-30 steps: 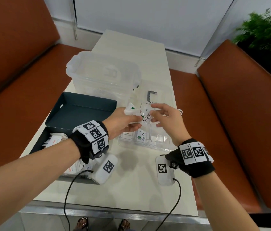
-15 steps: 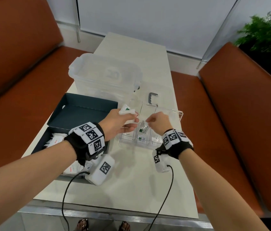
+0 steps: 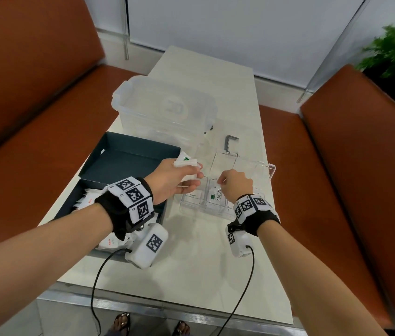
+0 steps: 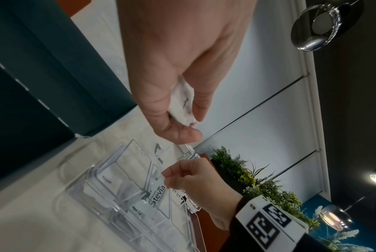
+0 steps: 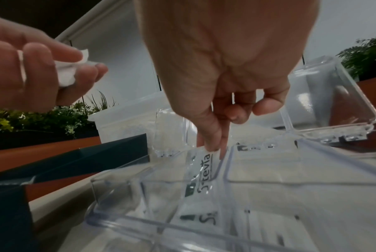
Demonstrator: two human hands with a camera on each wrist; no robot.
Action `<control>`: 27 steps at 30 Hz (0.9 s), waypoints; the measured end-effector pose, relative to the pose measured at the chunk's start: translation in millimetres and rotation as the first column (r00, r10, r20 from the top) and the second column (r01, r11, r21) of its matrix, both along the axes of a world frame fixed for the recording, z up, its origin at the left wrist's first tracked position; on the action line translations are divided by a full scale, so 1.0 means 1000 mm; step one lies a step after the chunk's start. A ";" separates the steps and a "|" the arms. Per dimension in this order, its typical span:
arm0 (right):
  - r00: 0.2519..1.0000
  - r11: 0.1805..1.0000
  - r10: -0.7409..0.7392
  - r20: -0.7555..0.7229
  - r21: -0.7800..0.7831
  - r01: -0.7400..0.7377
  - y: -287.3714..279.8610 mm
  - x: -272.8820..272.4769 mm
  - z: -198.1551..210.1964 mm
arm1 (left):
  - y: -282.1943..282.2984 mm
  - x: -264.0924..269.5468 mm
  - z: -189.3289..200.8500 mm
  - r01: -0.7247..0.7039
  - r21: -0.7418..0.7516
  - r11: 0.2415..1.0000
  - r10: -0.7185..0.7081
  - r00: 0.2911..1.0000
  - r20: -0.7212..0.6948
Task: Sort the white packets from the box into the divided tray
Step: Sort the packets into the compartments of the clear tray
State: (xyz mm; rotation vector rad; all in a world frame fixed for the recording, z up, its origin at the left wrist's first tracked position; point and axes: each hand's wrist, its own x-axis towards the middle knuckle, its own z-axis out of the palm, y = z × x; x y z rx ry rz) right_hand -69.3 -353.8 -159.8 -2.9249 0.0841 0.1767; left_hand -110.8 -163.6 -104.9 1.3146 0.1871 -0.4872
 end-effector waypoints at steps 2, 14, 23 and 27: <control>0.999 0.998 0.033 -0.011 -0.055 -0.033 0.002 0.000 -0.004 | -0.001 0.001 0.000 0.004 0.003 1.000 -0.004 1.000 0.004; 0.971 0.930 0.149 -0.188 -0.307 -0.202 0.004 0.000 -0.007 | -0.005 0.002 0.004 0.016 -0.012 1.000 -0.015 1.000 0.001; 0.966 0.915 0.137 -0.221 -0.346 -0.209 0.004 -0.003 -0.012 | -0.001 0.002 0.004 0.013 -0.009 1.000 -0.013 1.000 -0.003; 0.962 0.935 0.140 -0.236 -0.287 -0.207 0.002 -0.001 -0.003 | -0.002 0.003 0.003 0.000 -0.012 1.000 0.000 1.000 -0.017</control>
